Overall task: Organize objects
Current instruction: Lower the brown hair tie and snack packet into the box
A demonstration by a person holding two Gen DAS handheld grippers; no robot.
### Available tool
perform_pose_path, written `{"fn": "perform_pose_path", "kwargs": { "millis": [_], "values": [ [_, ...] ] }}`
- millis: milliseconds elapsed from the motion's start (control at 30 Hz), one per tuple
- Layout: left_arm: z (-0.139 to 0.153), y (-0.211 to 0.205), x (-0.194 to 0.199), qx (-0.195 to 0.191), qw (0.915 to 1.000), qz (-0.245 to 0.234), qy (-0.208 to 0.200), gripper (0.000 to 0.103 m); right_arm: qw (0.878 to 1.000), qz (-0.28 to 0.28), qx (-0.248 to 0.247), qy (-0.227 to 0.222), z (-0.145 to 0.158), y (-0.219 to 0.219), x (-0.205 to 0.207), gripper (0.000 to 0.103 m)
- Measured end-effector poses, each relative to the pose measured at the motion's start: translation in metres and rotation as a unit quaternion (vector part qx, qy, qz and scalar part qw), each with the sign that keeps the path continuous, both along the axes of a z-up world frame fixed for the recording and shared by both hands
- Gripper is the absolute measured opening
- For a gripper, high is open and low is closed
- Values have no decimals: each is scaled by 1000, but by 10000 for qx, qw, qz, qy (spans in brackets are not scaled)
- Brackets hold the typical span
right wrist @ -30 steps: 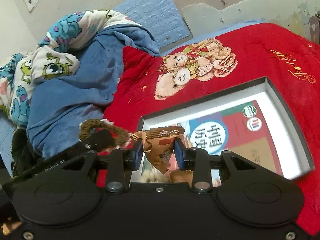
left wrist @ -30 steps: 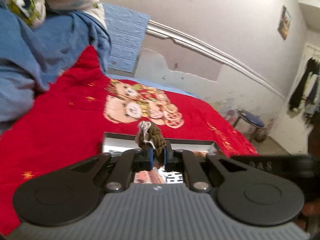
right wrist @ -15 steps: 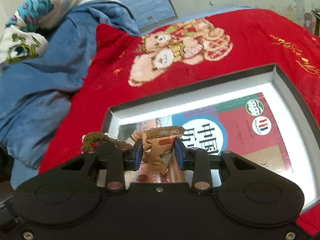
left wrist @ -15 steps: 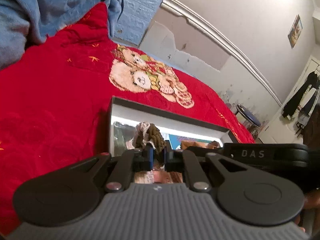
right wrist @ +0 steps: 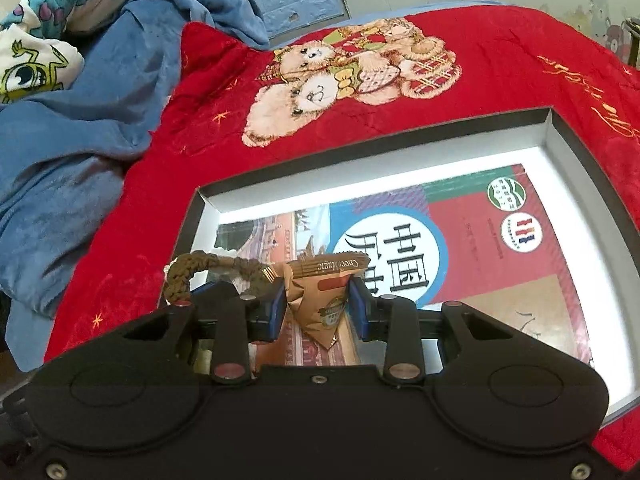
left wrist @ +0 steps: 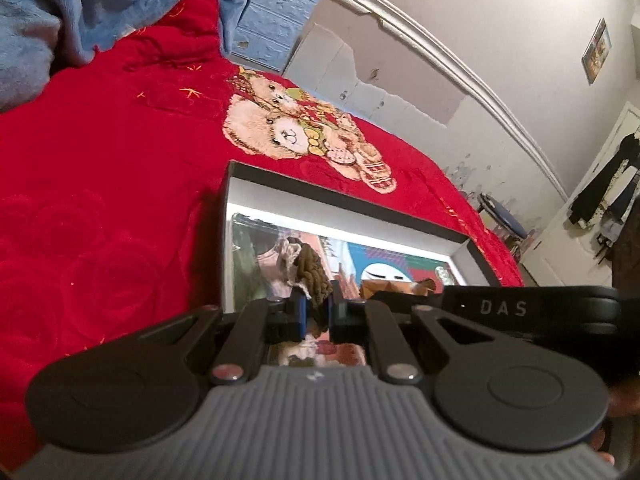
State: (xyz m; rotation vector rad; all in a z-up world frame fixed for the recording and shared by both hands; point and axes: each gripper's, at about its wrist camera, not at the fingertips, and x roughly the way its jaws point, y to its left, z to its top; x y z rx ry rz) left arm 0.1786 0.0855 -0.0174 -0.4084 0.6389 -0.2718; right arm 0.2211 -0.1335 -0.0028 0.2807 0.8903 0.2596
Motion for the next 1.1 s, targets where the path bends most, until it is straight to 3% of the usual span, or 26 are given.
{"fn": "perform_pose_path", "kwargs": {
  "millis": [133,433,567,667,800,967,1100],
  "values": [
    [-1,2,-1,-56,10000,-2,13,12,10000,-23,25,64,-4,-3,0,32],
    [1,-9,-3,327,9995,25,11,15,10000,-74,-45,24,-6,-1,-2,33],
    [1,-12,-5,445,9990,-13,1,23,9999,-82,-117,-2,-6,1,-3,33],
    [3,-11,-5,372,9992,-117,20,41,9999,-60,-159,4,-5,4,-3,33],
    [6,-8,-9,303,9994,-122,71,54,9997,-153,180,89,-5,-3,-3,34],
    [19,2,-16,100,9999,64,117,69,9974,-247,684,6,7,-21,-13,51],
    [38,12,-29,-236,9996,175,-6,71,9945,-383,960,-142,30,-42,-26,57]
  ]
}}
